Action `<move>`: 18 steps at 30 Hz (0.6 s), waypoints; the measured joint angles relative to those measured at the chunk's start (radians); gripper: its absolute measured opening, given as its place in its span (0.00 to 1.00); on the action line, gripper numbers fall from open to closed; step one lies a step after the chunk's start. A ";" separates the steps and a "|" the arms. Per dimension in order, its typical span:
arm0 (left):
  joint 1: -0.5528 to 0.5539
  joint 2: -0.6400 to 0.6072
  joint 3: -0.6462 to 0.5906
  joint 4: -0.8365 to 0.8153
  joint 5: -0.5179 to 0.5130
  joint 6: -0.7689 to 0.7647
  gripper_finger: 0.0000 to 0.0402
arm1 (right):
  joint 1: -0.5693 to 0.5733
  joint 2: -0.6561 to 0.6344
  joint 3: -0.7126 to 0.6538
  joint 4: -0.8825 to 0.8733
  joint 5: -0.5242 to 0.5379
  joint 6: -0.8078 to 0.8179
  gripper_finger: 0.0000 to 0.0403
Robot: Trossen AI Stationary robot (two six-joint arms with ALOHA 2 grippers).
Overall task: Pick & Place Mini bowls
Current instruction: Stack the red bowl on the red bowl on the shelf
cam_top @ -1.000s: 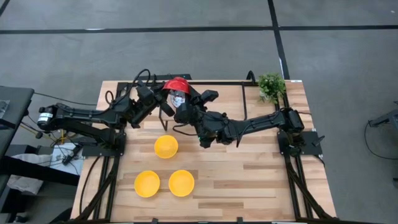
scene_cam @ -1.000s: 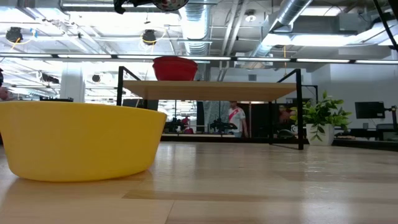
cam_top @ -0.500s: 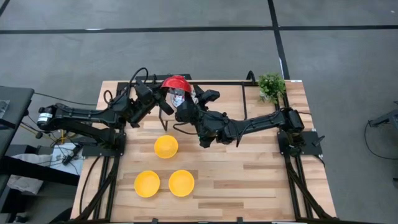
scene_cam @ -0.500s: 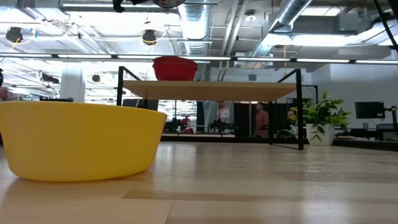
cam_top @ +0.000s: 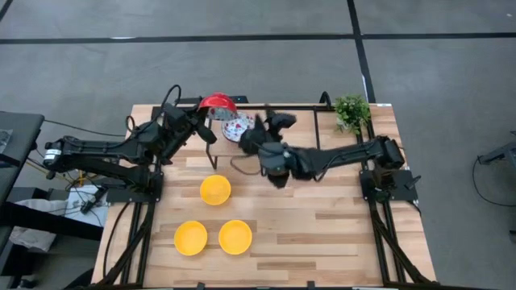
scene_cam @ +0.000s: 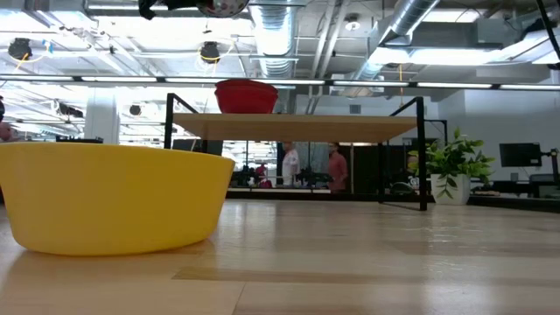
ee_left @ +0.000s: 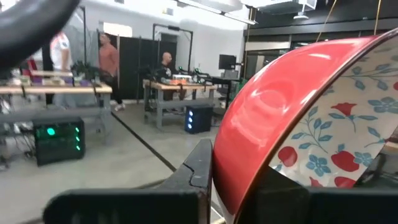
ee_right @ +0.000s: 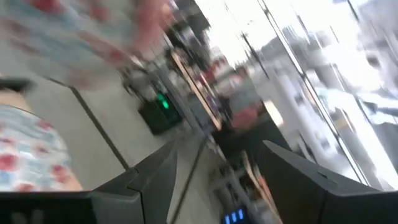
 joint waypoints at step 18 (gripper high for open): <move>0.133 0.068 0.000 -0.191 0.348 -0.571 0.05 | -0.068 -0.253 0.001 -1.535 -0.231 1.449 0.42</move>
